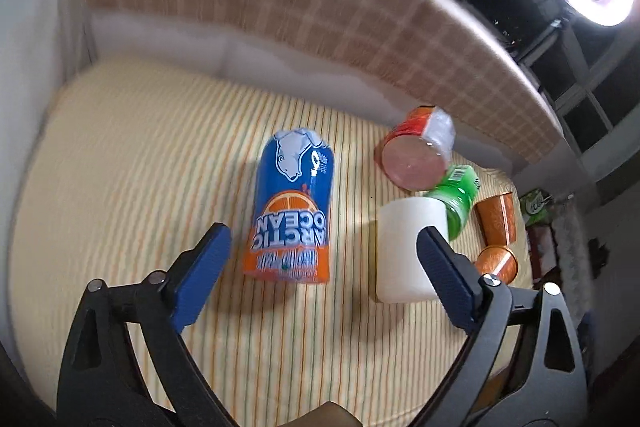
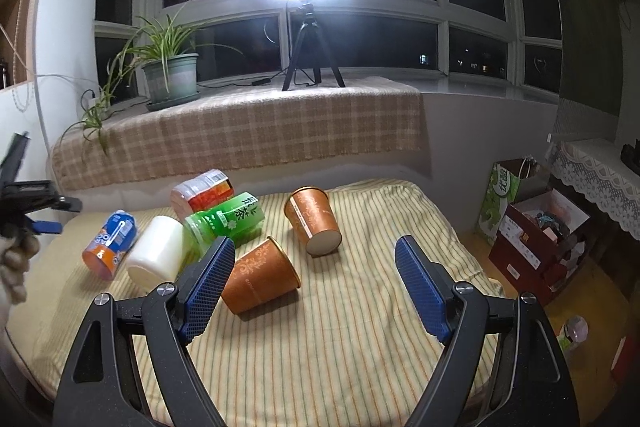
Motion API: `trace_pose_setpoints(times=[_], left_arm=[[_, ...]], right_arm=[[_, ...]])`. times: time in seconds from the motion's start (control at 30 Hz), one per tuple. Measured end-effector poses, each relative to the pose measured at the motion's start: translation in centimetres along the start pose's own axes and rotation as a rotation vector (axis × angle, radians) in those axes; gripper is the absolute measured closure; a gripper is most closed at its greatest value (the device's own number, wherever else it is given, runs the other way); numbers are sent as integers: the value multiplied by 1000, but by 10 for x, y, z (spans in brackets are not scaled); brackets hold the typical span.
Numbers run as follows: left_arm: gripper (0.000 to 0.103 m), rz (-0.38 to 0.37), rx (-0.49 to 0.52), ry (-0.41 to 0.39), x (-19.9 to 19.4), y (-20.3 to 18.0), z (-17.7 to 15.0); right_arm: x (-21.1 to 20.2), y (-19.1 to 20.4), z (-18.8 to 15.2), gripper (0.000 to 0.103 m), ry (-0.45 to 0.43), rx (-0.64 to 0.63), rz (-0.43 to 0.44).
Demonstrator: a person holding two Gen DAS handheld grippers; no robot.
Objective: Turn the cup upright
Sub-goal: 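Move the left tool down over the blue Arctic Ocean can lying sideways, then close the left tool around the can's middle and lift it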
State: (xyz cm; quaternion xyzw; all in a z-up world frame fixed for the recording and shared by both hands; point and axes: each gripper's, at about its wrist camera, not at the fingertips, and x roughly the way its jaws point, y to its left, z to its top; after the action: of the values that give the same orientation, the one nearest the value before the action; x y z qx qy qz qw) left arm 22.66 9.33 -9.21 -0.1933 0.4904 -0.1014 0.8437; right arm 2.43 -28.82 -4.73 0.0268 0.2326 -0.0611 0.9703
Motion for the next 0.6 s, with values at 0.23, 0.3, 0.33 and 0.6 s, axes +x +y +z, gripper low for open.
trace_pose_setpoints(times=[0.23,0.3,0.33,0.6], left_arm=[[9,45,-6,81,44,8,20],[9,66,-3,97,53,9,23],[11,72,5,111,58,10,24],[30,86,9,186,81,17,25]], right_arm=[[12,-2,-5,21,51,-1,6],[15,-1,-6,21,70,-7,5],[16,0,-7,21,80,-11,8],[23,4,-12,21,114,-22,32]])
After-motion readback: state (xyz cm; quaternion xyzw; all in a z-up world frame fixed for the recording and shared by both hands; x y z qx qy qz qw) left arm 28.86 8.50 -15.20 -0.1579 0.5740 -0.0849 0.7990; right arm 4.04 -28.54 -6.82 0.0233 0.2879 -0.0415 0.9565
